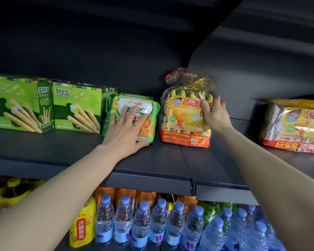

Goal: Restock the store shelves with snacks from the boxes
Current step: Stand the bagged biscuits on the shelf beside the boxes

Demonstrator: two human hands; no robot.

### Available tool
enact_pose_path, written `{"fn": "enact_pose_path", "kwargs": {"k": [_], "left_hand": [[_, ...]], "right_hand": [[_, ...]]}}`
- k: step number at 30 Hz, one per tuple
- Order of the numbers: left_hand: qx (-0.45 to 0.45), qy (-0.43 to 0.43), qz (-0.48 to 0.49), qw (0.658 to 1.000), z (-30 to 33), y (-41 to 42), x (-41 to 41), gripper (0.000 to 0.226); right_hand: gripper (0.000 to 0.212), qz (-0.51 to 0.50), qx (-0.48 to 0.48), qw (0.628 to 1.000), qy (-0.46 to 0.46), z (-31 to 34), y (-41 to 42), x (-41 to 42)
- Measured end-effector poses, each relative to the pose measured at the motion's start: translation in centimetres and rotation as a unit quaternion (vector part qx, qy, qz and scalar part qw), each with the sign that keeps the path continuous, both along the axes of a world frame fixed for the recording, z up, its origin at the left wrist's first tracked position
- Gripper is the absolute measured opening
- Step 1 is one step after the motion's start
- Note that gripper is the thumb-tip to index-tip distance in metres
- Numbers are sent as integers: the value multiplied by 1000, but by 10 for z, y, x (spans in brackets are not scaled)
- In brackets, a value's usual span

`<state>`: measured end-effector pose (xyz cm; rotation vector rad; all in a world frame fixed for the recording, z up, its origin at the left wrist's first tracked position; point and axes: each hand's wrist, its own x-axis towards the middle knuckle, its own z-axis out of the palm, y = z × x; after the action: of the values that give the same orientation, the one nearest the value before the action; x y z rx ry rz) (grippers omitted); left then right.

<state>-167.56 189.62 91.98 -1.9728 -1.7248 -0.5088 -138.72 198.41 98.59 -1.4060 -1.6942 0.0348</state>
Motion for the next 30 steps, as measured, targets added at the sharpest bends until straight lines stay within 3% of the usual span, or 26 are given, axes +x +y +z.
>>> {"fn": "enact_pose_path", "kwargs": {"k": [10, 19, 24, 30], "left_hand": [[-20, -12, 33, 999, 10, -22, 18, 77], [26, -51, 49, 997, 20, -87, 86, 60], [91, -63, -7, 994, 9, -137, 151, 52], [112, -63, -141, 982, -22, -180, 247, 44]], "right_hand": [[61, -40, 24, 993, -105, 7, -38, 27], [53, -70, 100, 955, -271, -5, -128, 85], [54, -74, 140, 926, -342, -34, -193, 141], [49, -138, 99, 917, -361, -93, -277, 234]]}}
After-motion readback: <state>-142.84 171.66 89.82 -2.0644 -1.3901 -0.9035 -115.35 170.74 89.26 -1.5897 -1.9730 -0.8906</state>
